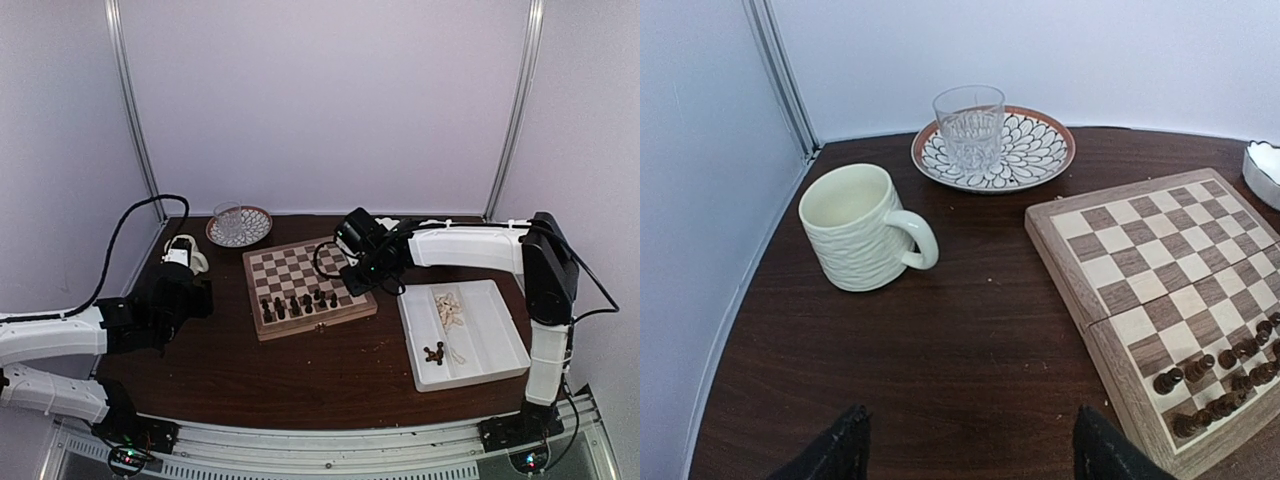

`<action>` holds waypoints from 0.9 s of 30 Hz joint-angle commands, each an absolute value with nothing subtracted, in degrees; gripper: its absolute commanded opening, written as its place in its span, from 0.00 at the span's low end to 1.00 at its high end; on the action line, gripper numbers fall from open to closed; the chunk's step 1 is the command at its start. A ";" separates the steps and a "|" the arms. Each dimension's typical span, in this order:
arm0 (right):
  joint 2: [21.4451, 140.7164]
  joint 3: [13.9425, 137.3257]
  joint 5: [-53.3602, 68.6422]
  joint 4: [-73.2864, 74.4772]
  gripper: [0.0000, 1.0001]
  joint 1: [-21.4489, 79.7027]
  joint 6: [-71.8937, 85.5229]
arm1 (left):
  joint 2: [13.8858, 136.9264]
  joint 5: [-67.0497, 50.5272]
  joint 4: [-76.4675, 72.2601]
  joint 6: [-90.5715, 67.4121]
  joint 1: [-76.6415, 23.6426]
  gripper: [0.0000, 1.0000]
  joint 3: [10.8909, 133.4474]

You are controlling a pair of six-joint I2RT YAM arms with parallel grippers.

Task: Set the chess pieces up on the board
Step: Place the knight at b8.

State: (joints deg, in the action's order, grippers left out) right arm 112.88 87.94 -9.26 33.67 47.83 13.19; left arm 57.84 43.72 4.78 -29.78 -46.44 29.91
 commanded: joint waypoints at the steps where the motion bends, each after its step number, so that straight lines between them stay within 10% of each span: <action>1: 113.21 87.56 -8.68 35.31 0.05 47.77 12.48 | 57.78 45.69 -1.38 -28.75 -46.05 0.70 29.52; 27: 117.66 87.72 -2.11 31.12 0.06 47.64 12.49 | 56.37 44.08 -2.37 -27.16 -46.05 0.70 28.72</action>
